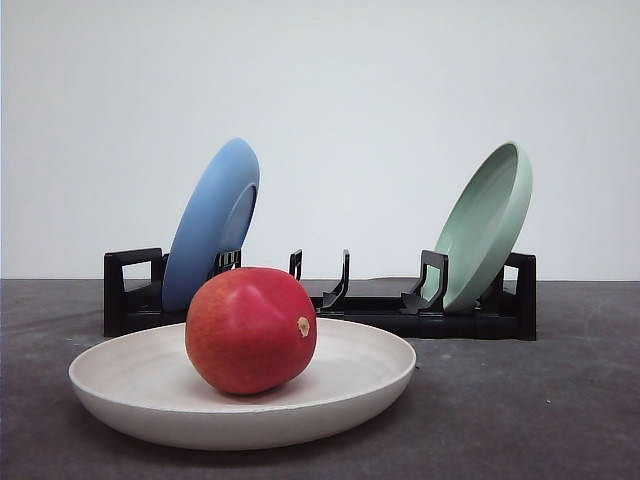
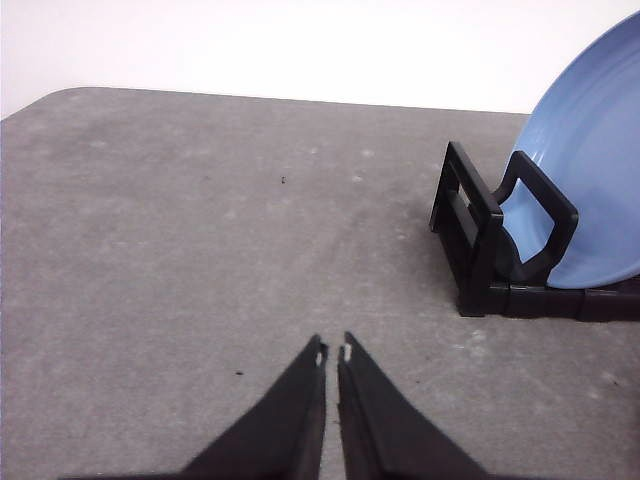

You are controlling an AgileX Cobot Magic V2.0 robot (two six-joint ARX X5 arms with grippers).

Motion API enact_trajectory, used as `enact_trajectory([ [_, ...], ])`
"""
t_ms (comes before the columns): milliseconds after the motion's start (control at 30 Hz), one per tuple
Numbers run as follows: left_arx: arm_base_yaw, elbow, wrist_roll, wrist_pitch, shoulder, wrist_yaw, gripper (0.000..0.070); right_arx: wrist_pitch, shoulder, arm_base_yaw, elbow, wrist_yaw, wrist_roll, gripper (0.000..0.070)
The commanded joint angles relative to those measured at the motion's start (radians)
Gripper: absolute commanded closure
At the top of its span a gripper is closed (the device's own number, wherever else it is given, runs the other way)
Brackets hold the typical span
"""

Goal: Place pomegranate in white plate

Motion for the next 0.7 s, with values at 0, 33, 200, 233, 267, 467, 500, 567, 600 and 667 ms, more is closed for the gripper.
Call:
enact_trajectory([
  [0,0.001,-0.009,0.001,0.013,0.0,-0.002,0.07,0.013,-0.002,-0.001,-0.004,0.003,0.008,0.0677],
  [33,0.001,-0.009,0.001,0.013,0.0,-0.002,0.07,0.013,-0.002,-0.001,-0.004,0.003,0.008,0.0677],
  [200,0.001,-0.009,0.001,0.013,0.0,-0.002,0.07,0.013,-0.002,-0.001,-0.004,0.003,0.008,0.0677],
  [233,0.001,-0.009,0.001,0.013,0.0,-0.002,0.07,0.013,-0.002,-0.001,-0.004,0.003,0.008,0.0677],
  [267,0.001,-0.009,0.001,0.013,0.0,-0.002,0.07,0.013,-0.002,-0.001,-0.004,0.003,0.008,0.0677],
  [467,0.001,-0.009,0.001,0.013,0.0,-0.002,0.07,0.013,-0.002,-0.001,-0.004,0.003,0.008,0.0677],
  [500,0.001,-0.009,0.001,0.013,0.0,-0.002,0.07,0.013,-0.002,-0.001,-0.004,0.003,0.008,0.0677],
  [567,0.001,-0.009,0.001,0.013,0.0,-0.002,0.07,0.013,-0.002,-0.001,-0.004,0.003,0.008,0.0677],
  [600,0.001,-0.009,0.001,0.013,0.0,-0.002,0.07,0.013,-0.002,-0.001,-0.004,0.003,0.008,0.0677],
  [667,0.001,-0.009,0.001,0.013,0.0,-0.002,0.07,0.013,-0.002,-0.001,-0.004,0.003,0.008,0.0677],
])
